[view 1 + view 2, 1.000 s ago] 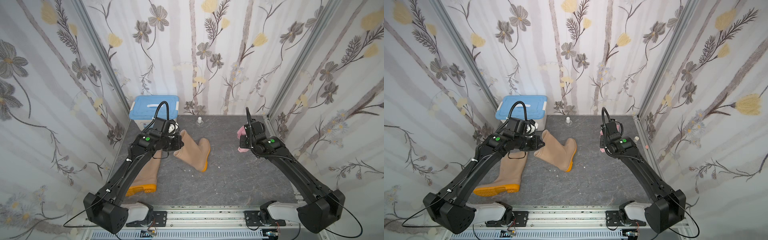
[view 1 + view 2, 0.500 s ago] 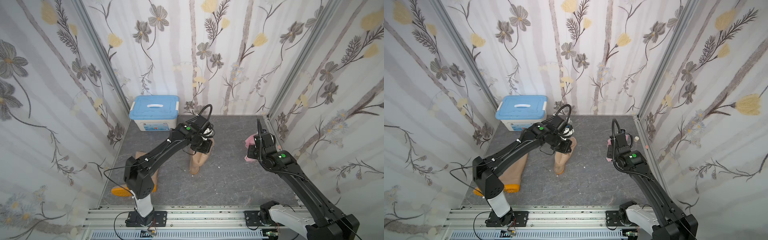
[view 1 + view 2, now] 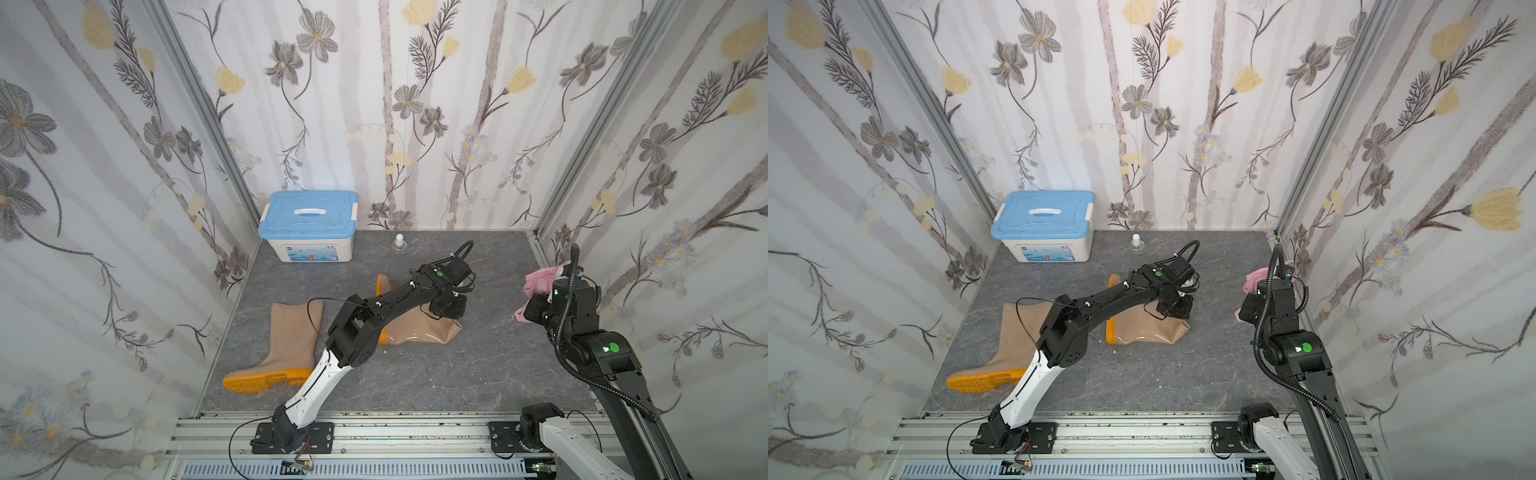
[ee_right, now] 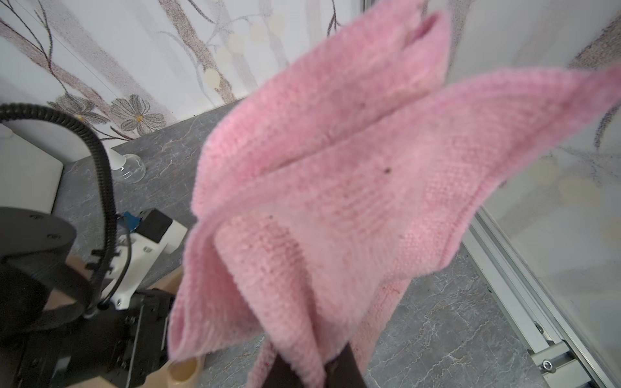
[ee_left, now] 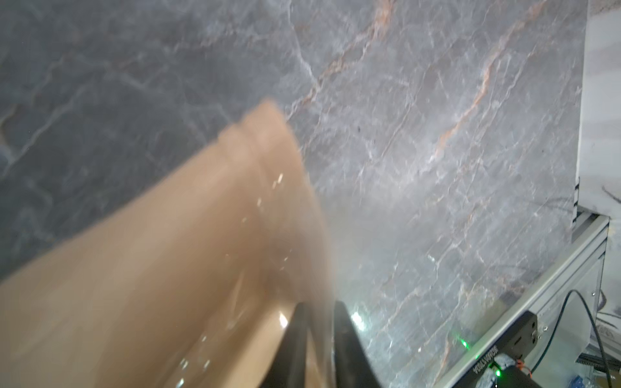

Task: Wipe the rubber boots with a cloth
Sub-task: Adjust the rubber boot at the center of the board, then wipe the dirt off the rubber boot.

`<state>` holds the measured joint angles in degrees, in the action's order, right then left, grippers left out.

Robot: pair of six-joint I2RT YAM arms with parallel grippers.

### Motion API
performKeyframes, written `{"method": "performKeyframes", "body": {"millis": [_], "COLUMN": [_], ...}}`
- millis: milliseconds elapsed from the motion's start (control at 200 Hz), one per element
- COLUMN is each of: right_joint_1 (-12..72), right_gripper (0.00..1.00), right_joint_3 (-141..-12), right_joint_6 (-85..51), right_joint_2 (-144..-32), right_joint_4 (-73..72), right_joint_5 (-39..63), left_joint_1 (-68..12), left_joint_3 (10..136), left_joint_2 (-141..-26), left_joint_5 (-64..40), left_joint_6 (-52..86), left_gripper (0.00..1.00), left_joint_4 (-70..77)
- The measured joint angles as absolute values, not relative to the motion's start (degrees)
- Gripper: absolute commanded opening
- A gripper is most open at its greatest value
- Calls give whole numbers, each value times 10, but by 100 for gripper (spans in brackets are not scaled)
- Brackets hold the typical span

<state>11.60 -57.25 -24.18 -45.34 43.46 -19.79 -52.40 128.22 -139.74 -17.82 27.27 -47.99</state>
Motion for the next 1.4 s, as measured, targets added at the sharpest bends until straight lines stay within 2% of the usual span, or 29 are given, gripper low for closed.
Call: {"method": "performKeyframes", "body": {"millis": [115,250,340,495,640,744,874,1079,1399], "right_joint_1": [115,115,115,119,163,216,274,319,339], "right_gripper": [0,0,0,0,0,0,0,0,0], "right_joint_3": [-577,-579,-579,-578,-580,-609,-656,-707,-775], "right_joint_6": [-244,-248,-248,-251,-259,-260,-261,-263,-263], "right_joint_2": [-447,-444,-447,-484,-548,-617,-715,-811,-922], "right_joint_4": [440,441,441,436,427,415,391,361,350], "right_joint_5": [-198,-196,-187,-150,-129,-123,-119,-114,-98], "left_joint_1": [-522,-500,-471,-407,-350,-332,-324,-309,-282], "left_joint_3": [1385,1372,1273,1019,794,692,633,610,572], "left_joint_2": [-1433,-1379,-1290,-1069,-936,-894,-889,-908,-932], "left_joint_5": [-176,-166,-141,-127,-132,-148,-167,-182,-197], "left_joint_6": [265,243,230,223,228,241,250,257,260], "left_gripper": [47,50,55,64,68,67,65,58,52], "left_joint_4": [-517,-546,-547,-503,-435,-400,-342,-286,-238]}}
